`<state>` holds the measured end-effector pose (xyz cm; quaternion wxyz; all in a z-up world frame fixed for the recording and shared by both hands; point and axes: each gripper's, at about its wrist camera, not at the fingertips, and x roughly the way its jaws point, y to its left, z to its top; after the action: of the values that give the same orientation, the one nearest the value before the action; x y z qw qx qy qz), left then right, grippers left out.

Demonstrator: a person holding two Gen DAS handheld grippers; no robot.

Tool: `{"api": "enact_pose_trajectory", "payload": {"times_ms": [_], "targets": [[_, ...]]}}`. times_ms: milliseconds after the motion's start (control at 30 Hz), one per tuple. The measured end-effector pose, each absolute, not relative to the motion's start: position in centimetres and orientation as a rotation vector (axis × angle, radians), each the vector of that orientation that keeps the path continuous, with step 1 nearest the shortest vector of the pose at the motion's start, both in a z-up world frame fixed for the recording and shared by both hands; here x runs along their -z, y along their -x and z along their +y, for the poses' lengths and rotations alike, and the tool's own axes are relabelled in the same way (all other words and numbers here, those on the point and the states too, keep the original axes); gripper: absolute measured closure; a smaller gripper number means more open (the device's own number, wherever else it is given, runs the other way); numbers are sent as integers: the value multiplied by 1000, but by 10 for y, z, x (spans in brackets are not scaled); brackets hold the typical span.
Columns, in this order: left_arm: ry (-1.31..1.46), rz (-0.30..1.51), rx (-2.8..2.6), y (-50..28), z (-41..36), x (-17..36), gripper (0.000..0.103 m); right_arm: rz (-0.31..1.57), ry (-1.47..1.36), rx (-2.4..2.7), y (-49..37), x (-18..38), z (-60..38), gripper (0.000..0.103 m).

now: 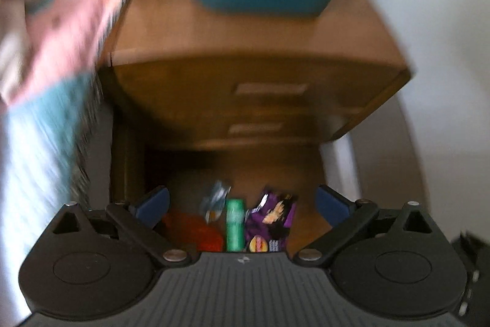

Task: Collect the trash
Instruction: 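Lower both open tools back down to the floor trash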

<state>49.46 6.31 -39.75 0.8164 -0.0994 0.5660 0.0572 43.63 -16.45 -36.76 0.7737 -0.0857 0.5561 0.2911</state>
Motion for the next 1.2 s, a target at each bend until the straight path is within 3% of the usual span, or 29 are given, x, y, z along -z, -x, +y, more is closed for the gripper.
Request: {"api": "enact_pose_trajectory", "payload": {"times_ms": [233,367,633,967,1200], "targets": [[232,1348,-259,-485,71,542,1,1316,364,-791,-374,496,-157,6],[267,1403,-301,-480,78,616,1,1422,387,-823,-346,573,-158,11],[331,1517,-403,-473,92,738,1,1586,426,-861,-298,690,-156,14],[388,1589,-445,-472,102,835,1,1704,459,-909,-259,789,-156,21],[416,1619,-462,-454,105,866,2,1770,472,-920,-247,830,-152,30]]}}
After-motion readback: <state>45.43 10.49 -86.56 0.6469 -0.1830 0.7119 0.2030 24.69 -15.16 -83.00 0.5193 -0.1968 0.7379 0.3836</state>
